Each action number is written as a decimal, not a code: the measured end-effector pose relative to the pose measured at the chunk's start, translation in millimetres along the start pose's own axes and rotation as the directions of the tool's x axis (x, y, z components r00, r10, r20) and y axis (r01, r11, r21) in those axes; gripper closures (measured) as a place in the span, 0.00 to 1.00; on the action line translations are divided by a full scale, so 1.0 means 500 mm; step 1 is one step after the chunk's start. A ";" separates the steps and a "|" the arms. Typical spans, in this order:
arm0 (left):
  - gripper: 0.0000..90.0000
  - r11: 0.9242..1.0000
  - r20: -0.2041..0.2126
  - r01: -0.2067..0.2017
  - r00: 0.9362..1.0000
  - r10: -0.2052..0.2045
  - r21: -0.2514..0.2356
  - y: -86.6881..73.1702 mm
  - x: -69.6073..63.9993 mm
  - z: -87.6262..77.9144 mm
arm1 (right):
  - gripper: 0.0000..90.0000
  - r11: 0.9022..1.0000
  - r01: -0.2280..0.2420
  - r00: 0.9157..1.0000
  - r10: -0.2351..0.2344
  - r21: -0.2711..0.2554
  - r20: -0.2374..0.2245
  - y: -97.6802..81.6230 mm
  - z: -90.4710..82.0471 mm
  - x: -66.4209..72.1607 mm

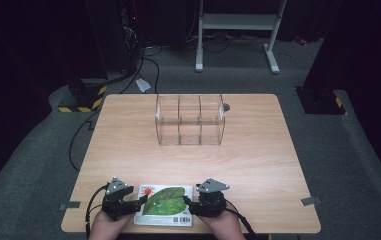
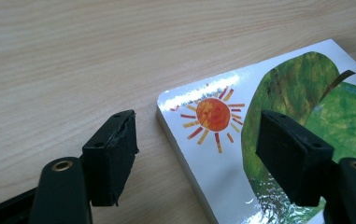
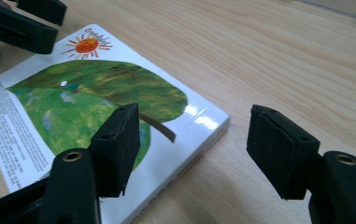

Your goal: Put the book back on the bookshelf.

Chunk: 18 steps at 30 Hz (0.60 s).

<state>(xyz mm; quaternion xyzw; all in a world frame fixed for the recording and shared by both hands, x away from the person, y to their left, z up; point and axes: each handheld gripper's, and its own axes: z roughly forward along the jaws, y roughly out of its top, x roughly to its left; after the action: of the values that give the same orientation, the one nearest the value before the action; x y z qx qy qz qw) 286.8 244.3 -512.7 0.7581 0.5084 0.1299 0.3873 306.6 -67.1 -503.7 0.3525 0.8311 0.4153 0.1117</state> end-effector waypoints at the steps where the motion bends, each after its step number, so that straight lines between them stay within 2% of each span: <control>1: 0.33 1.000 0.001 0.002 1.000 -0.002 0.005 -0.001 -0.001 0.002 | 0.39 1.000 0.000 1.000 0.000 0.000 0.000 0.000 0.000 0.000; 3: 0.32 1.000 -0.008 -0.023 1.000 0.023 0.017 -0.003 -0.004 0.007 | 0.40 1.000 -0.013 1.000 0.013 0.021 -0.011 -0.004 0.009 0.006; 6: 0.33 0.999 -0.008 -0.027 1.000 0.027 0.022 -0.005 -0.007 0.009 | 0.40 0.999 -0.014 1.000 0.014 0.032 -0.012 -0.006 0.015 0.008; 7: 0.35 0.999 -0.010 -0.044 0.999 0.045 0.028 -0.007 -0.007 0.010 | 0.40 0.999 -0.031 1.000 0.031 0.045 0.000 -0.008 0.019 0.011; 11: 0.38 0.999 0.010 -0.031 0.999 0.031 0.026 -0.008 -0.005 0.011 | 0.39 0.997 -0.042 0.999 0.042 0.057 -0.002 -0.015 0.025 0.014; 12: 0.38 0.999 0.017 -0.029 0.999 0.029 0.027 -0.008 -0.005 0.011 | 0.39 0.996 -0.064 0.998 0.064 0.063 -0.008 -0.017 0.025 0.014; 14: 0.39 0.999 0.026 -0.024 0.999 0.023 0.026 -0.009 -0.007 0.012 | 0.39 0.995 -0.075 0.997 0.076 0.061 -0.013 -0.017 0.027 0.013; 15: 0.40 0.999 0.035 -0.035 0.999 0.034 0.021 -0.010 -0.010 0.014 | 0.39 0.993 -0.097 0.995 0.099 0.070 -0.020 -0.017 0.028 0.013; 18: 0.40 0.999 0.031 -0.034 0.999 0.034 0.014 -0.011 -0.013 0.015 | 0.41 0.991 -0.114 0.993 0.117 0.076 -0.029 -0.017 0.029 0.010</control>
<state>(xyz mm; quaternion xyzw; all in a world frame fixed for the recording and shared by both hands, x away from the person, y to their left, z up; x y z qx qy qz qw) 284.6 236.2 -520.4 0.7714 0.4904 0.1211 0.3870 305.5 -58.3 -518.9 0.3968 0.8260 0.3959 0.0602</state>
